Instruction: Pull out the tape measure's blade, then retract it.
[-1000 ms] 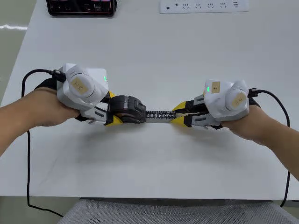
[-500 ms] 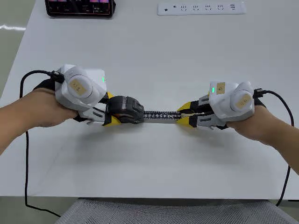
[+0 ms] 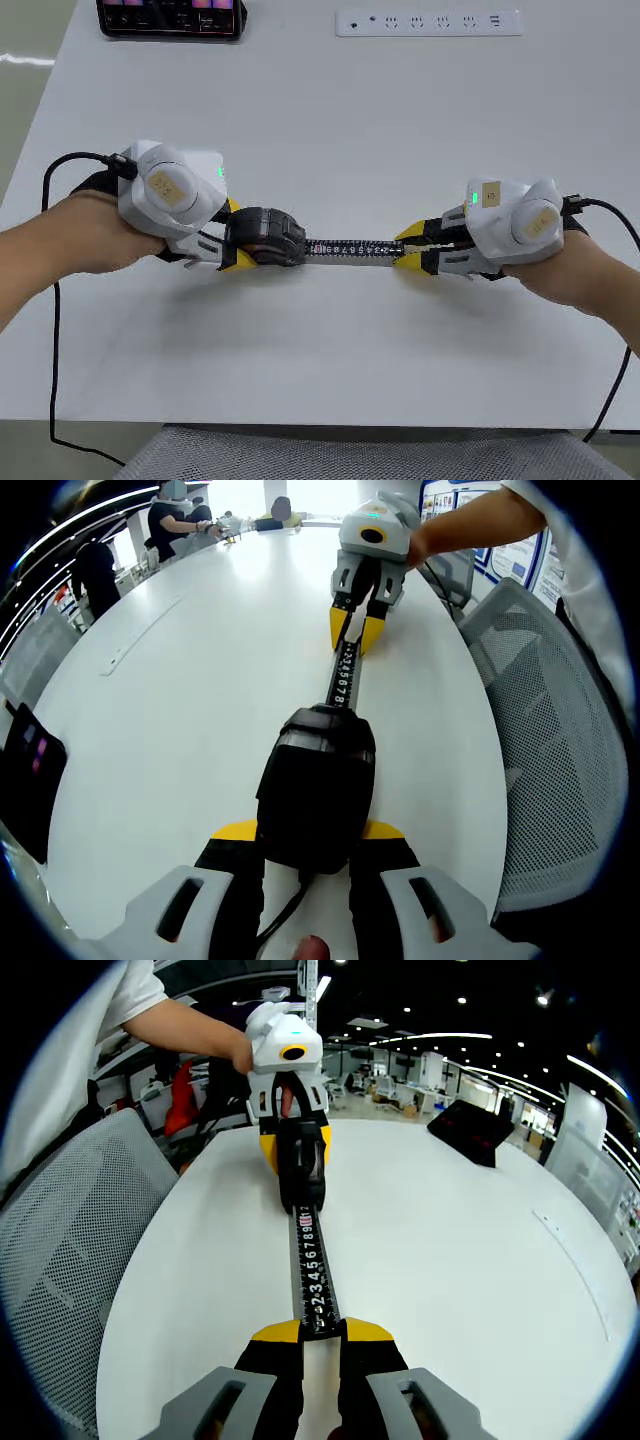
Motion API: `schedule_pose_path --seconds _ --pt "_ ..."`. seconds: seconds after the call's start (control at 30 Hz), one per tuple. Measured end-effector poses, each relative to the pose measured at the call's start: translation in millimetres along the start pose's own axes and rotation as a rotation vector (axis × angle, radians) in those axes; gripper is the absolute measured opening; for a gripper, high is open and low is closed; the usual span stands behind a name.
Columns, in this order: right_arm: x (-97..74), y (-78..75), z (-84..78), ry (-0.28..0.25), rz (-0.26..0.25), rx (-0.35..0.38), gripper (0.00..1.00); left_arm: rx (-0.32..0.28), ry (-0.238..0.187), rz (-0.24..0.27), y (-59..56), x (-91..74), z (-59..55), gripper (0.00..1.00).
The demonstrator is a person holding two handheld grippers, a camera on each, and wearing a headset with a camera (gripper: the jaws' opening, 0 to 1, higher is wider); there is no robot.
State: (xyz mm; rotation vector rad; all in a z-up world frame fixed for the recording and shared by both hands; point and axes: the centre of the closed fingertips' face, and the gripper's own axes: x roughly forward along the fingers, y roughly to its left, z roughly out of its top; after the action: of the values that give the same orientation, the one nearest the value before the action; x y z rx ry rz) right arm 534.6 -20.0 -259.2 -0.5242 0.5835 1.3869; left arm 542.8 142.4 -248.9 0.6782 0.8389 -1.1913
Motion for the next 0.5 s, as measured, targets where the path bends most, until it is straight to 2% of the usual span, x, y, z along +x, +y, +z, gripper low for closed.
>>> schedule_pose_path --seconds 0.5 --pt "-12.9 -8.3 -14.3 0.028 -0.004 -0.002 0.09 -0.004 -0.001 -0.002 0.8 0.0 0.1 0.28"
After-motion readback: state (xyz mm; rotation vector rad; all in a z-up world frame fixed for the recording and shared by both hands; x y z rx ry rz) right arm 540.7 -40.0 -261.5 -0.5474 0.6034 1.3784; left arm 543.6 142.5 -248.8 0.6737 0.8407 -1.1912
